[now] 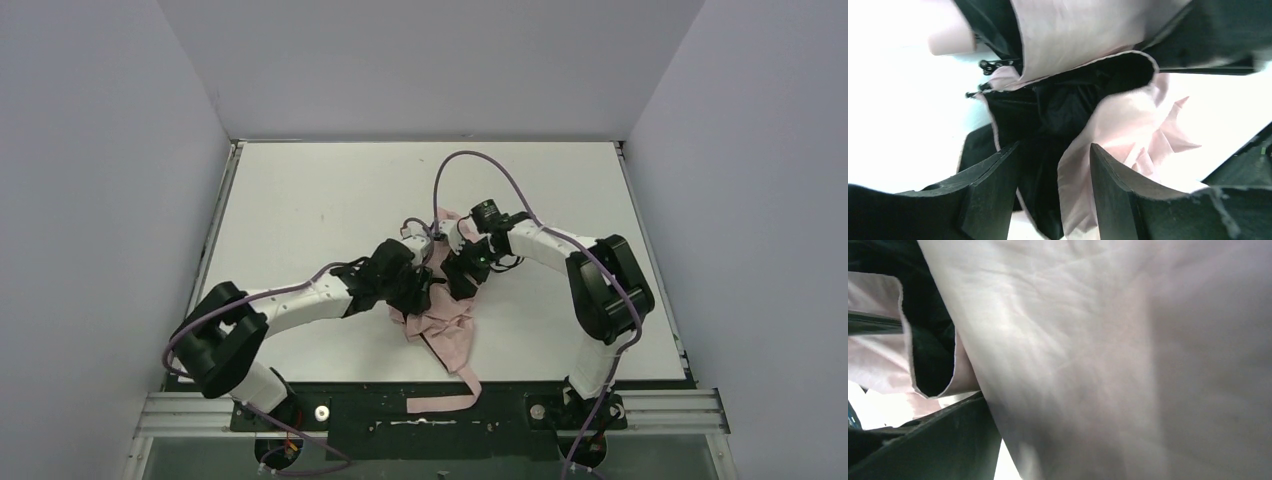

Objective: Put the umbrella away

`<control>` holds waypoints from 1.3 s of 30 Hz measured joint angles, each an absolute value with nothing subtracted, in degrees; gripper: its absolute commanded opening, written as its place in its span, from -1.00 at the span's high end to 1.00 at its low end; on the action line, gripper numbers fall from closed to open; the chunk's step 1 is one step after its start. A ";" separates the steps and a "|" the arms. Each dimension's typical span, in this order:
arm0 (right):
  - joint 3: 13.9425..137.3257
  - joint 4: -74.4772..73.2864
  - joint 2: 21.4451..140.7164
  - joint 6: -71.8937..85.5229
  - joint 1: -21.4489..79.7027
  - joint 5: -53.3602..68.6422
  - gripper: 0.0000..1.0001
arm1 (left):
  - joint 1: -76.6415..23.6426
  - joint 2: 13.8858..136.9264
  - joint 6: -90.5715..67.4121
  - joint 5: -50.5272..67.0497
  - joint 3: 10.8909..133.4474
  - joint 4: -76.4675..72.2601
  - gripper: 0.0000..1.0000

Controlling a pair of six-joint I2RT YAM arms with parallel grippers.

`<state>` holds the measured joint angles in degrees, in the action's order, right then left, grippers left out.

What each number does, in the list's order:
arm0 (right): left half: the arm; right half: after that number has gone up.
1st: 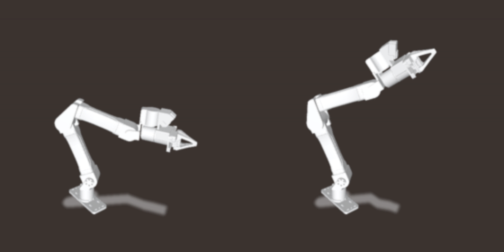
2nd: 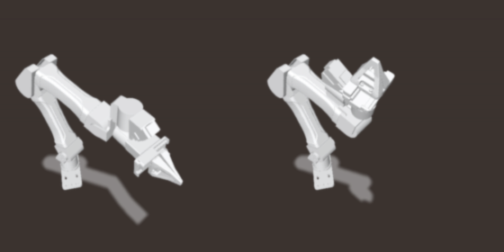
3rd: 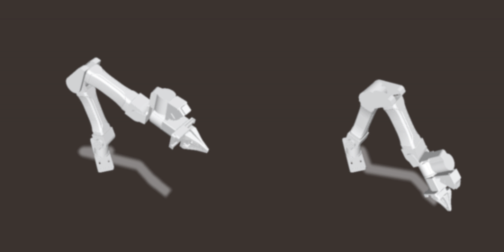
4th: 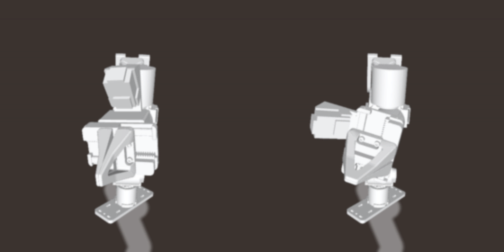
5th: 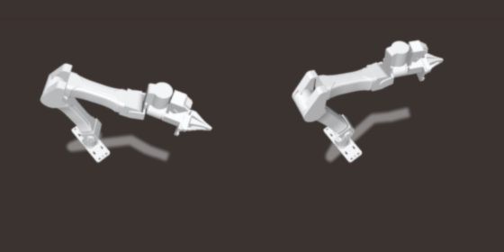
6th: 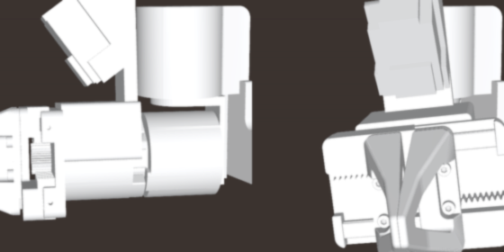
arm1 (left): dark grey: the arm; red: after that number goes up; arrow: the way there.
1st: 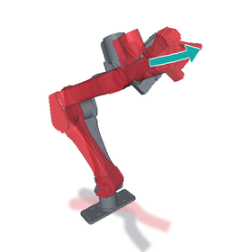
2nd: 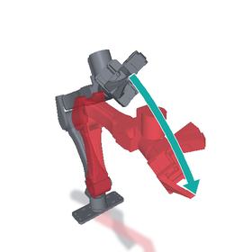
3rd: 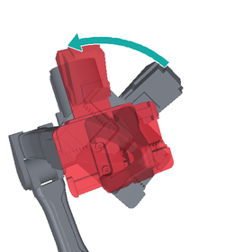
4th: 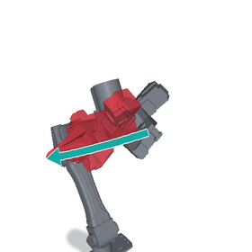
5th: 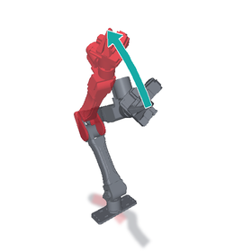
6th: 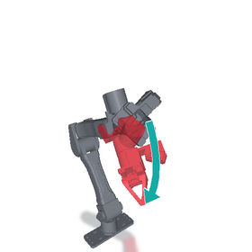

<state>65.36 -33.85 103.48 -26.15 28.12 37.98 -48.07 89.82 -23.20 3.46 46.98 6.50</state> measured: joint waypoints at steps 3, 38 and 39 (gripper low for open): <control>65.34 -33.45 104.44 -26.44 28.18 37.95 0.00 | -46.61 84.90 -23.77 4.43 45.39 6.22 -0.04; 62.83 -28.08 101.91 -26.55 30.44 26.35 0.62 | -27.99 80.34 -35.18 16.82 39.55 8.38 -0.18; 62.85 -28.12 101.91 -26.50 30.44 26.35 0.62 | -28.03 81.43 -36.23 16.51 39.66 7.57 -0.18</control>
<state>62.85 -28.12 101.91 -26.50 30.44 26.35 -28.03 81.43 -36.23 16.51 39.66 7.57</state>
